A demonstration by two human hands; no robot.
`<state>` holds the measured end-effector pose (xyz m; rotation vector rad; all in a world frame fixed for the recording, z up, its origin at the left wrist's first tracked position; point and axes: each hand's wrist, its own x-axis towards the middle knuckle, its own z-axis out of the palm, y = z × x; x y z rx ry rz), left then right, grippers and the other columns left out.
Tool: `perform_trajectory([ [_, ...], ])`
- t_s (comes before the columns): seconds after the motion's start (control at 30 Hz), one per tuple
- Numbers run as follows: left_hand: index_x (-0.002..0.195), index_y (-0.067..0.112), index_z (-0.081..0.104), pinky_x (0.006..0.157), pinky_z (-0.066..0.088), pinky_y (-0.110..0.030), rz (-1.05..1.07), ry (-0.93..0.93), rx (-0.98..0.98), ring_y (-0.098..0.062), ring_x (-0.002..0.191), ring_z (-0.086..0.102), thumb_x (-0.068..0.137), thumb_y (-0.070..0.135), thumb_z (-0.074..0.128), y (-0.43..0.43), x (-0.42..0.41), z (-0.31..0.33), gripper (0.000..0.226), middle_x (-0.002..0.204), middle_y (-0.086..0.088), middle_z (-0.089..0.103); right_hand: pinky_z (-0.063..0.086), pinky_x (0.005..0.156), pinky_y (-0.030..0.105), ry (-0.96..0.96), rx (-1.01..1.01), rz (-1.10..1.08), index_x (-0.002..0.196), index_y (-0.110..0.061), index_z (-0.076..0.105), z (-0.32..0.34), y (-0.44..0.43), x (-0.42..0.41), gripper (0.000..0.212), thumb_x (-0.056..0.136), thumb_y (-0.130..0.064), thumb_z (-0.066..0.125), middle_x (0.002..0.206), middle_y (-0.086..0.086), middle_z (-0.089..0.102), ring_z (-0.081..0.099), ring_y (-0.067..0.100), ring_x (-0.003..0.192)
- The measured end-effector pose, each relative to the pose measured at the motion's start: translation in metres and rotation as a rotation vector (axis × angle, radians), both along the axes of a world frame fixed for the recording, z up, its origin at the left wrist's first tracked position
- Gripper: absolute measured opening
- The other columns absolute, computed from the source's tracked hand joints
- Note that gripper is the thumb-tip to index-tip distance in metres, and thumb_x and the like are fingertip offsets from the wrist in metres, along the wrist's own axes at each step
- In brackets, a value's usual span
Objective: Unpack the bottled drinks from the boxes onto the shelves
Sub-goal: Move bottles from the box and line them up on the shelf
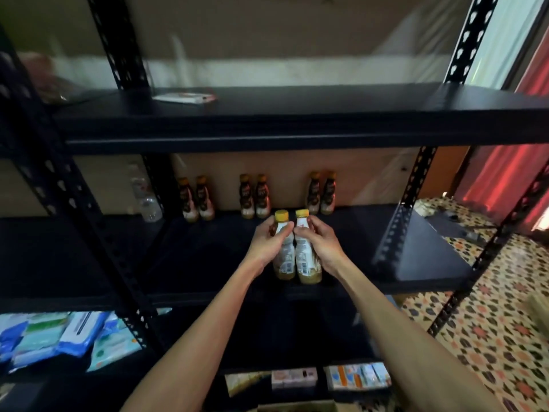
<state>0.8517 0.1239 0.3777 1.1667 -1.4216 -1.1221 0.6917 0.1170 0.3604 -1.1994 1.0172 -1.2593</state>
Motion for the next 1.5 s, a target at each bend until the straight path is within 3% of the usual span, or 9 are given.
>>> perform_trajectory([
  [0.47,0.111,0.027,0.065,0.096,0.053,-0.035,0.024,-0.226,0.008,-0.006,0.1,0.067,0.086,0.039,0.075,-0.044,0.01,-0.038,0.03,0.104,0.01,0.072,0.052,0.08,0.017,0.118,-0.028,-0.037,0.111,-0.025,0.068,-0.028,-0.023,-0.009,0.035,0.086,-0.002,0.076,0.101,-0.009,0.077,0.07,0.002,0.099],
  [0.7,0.131,0.031,0.053,0.091,0.051,-0.025,-0.052,-0.312,-0.028,-0.006,0.109,0.058,0.08,0.031,0.082,-0.044,0.019,-0.012,0.059,0.119,0.009,0.058,0.047,0.103,0.026,0.276,-0.056,0.0,0.134,-0.031,0.06,-0.033,-0.028,-0.019,0.054,0.086,-0.018,0.081,0.125,-0.011,0.068,0.059,0.002,0.121],
  [0.8,0.127,0.031,0.058,0.09,0.052,-0.025,-0.178,-0.424,-0.059,-0.01,0.11,0.06,0.082,0.011,0.078,-0.052,0.028,0.011,0.053,0.123,0.004,0.059,0.044,0.095,0.017,0.383,-0.095,-0.083,0.14,-0.032,0.054,-0.02,-0.028,-0.02,0.066,0.081,-0.029,0.084,0.127,-0.017,0.06,0.053,-0.005,0.119],
  [0.93,0.117,0.025,0.069,0.085,0.047,-0.02,-0.308,-0.741,-0.108,0.0,0.087,0.058,0.088,-0.002,0.066,-0.06,0.029,0.034,0.039,0.097,0.017,0.061,0.047,0.075,0.008,0.538,-0.119,-0.107,0.123,-0.022,0.064,-0.007,-0.029,-0.016,0.044,0.083,-0.022,0.083,0.108,-0.009,0.066,0.063,0.007,0.097],
  [1.07,0.099,0.027,0.069,0.081,0.048,-0.022,-0.192,-0.832,-0.132,-0.011,0.096,0.064,0.08,0.026,0.083,-0.068,0.021,0.034,0.024,0.101,0.006,0.067,0.052,0.082,0.018,0.598,-0.109,-0.128,0.117,-0.02,0.066,-0.003,-0.027,-0.017,0.035,0.085,-0.012,0.08,0.102,-0.007,0.068,0.062,-0.001,0.087],
  [1.17,0.103,0.025,0.064,0.076,0.051,-0.028,-0.137,-0.905,-0.12,-0.012,0.087,0.061,0.075,0.046,0.083,-0.066,0.015,0.035,0.039,0.097,0.005,0.062,0.051,0.084,0.019,0.622,-0.096,-0.13,0.116,-0.022,0.066,-0.003,-0.027,-0.017,0.035,0.086,-0.012,0.08,0.104,-0.004,0.07,0.066,0.009,0.095],
  [1.27,0.128,0.027,0.057,0.087,0.049,-0.03,-0.254,-0.941,-0.099,-0.015,0.105,0.056,0.083,0.026,0.078,-0.062,0.012,0.042,0.049,0.117,0.005,0.053,0.054,0.091,0.028,0.618,-0.091,-0.141,0.119,-0.021,0.066,-0.002,-0.026,-0.015,0.036,0.087,-0.01,0.078,0.104,-0.003,0.07,0.066,0.013,0.098],
  [1.37,0.12,0.028,0.065,0.094,0.049,-0.033,-0.28,-1.029,-0.11,-0.018,0.113,0.057,0.087,0.009,0.071,-0.062,0.013,0.045,0.039,0.126,0.001,0.057,0.054,0.093,0.03,0.626,-0.093,-0.157,0.114,-0.024,0.066,-0.005,-0.027,-0.014,0.032,0.087,-0.012,0.078,0.103,-0.003,0.071,0.068,0.013,0.099],
  [1.5,0.11,0.026,0.064,0.093,0.051,-0.039,-0.155,-1.018,-0.112,-0.02,0.107,0.059,0.082,0.039,0.079,-0.061,0.011,0.041,0.034,0.12,-0.003,0.061,0.054,0.094,0.032,0.641,-0.084,-0.151,0.116,-0.026,0.065,-0.004,-0.027,-0.015,0.032,0.088,-0.014,0.077,0.107,-0.002,0.071,0.067,0.014,0.102],
])
